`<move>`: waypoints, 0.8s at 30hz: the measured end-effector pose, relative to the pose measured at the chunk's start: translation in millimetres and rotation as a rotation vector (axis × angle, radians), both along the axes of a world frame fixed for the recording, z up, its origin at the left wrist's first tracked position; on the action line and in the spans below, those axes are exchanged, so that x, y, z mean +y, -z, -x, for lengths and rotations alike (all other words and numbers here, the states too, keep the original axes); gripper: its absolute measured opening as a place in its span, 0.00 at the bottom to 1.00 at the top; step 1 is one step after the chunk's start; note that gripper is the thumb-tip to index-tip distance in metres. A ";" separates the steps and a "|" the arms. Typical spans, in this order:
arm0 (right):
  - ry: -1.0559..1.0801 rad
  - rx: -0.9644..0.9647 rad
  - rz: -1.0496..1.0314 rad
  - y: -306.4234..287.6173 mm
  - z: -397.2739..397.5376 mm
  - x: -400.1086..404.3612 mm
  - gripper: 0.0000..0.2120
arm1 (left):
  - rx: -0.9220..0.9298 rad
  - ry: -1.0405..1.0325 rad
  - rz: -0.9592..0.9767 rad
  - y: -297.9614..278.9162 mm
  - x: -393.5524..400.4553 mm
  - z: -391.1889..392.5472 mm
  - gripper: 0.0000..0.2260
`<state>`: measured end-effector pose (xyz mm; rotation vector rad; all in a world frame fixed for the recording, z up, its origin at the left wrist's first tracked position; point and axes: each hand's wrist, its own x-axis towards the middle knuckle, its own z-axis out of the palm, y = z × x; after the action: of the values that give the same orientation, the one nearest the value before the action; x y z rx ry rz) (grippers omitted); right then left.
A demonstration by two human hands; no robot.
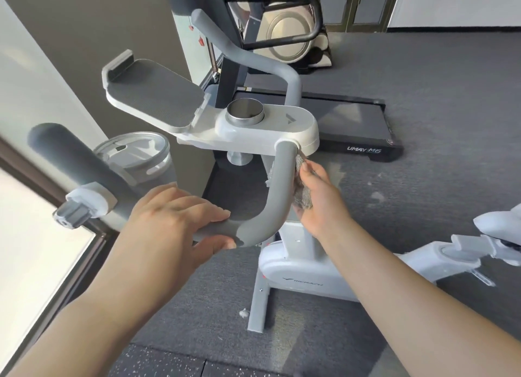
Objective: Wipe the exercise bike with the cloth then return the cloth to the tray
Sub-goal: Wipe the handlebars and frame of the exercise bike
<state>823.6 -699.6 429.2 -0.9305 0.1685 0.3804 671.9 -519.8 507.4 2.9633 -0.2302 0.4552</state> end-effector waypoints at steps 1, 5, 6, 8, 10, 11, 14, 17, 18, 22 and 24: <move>-0.009 -0.016 0.021 2.1 2.9 -1.3 0.08 | 0.001 0.009 -0.005 -0.4 0.1 0.2 0.23; -0.003 -0.048 0.054 6.5 27.8 -3.1 0.05 | 0.016 0.047 -0.046 -4.4 5.1 0.2 0.21; 0.003 -0.052 0.045 6.8 35.9 -3.1 0.04 | 0.019 0.061 -0.060 -5.3 7.2 -0.1 0.20; 0.031 -0.062 0.037 6.6 51.3 -3.3 0.04 | 0.032 0.096 -0.102 -6.1 11.9 -1.3 0.19; 0.068 -0.068 0.030 6.5 67.4 -2.0 0.04 | 0.045 0.138 -0.159 -8.3 19.3 -4.0 0.20; 0.091 -0.072 0.026 8.4 74.8 -1.0 0.04 | 0.050 0.161 -0.179 -10.6 24.1 -5.5 0.20; 0.132 -0.081 0.043 6.7 96.7 3.9 0.04 | 0.068 0.212 -0.212 -20.4 37.7 -8.8 0.18; 0.255 -0.073 0.126 1.5 105.5 13.7 0.07 | 0.037 0.263 -0.223 -21.8 45.1 -10.1 0.16; 0.311 -0.064 0.153 -1.3 106.7 19.2 0.09 | 0.014 0.278 -0.222 -19.8 46.0 -9.9 0.16; 0.474 -0.028 0.171 -4.0 117.7 40.2 0.04 | -0.048 0.317 -0.183 -13.4 45.2 -6.9 0.12; 0.533 -0.048 0.187 2.0 131.5 49.6 0.01 | -0.061 0.313 -0.186 -12.0 46.3 -6.8 0.11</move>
<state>692.1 -650.0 427.2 -1.0359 0.4015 -0.1533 678.7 -473.6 519.4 3.0113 -0.7690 0.5062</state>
